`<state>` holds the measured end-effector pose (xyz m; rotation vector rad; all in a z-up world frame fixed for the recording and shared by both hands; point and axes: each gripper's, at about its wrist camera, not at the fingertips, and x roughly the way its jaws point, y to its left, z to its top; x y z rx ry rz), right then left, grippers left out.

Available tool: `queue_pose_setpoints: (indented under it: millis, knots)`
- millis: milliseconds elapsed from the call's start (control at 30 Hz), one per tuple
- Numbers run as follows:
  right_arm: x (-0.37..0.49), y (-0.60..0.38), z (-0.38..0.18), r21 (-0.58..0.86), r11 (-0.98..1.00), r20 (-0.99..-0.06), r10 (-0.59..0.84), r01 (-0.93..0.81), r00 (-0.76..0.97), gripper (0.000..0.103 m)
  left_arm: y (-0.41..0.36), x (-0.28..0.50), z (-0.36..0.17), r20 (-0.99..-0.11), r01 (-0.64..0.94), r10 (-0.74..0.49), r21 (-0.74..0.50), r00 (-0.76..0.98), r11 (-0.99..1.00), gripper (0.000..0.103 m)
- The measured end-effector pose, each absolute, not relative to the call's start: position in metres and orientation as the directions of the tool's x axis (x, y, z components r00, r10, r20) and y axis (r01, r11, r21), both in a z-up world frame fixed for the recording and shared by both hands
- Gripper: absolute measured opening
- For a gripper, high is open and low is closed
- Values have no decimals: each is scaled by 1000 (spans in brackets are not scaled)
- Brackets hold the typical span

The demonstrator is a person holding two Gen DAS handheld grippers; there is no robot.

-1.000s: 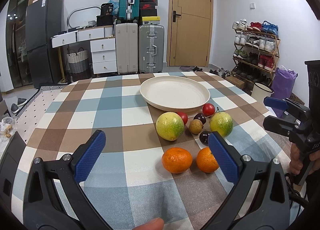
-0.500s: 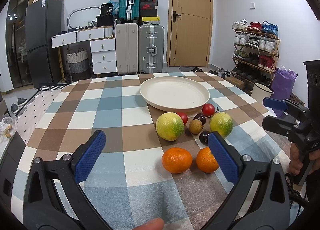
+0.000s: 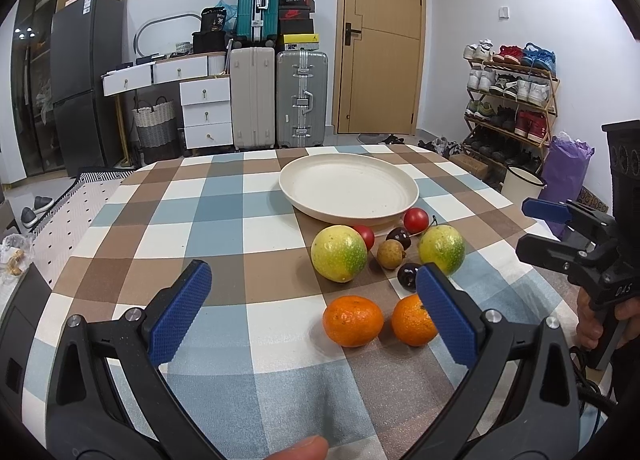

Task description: Organize fruits

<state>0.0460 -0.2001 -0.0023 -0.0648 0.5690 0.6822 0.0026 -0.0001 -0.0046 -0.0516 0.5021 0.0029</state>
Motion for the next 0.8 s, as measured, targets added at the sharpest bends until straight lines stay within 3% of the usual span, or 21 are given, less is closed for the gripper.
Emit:
queue_pose_setpoints:
  millis: [800]
  knots:
    - [71, -180, -8, 44, 835, -662, 435, -548, 610, 103, 9, 4, -4, -514, -48, 0, -80, 858, 996, 102]
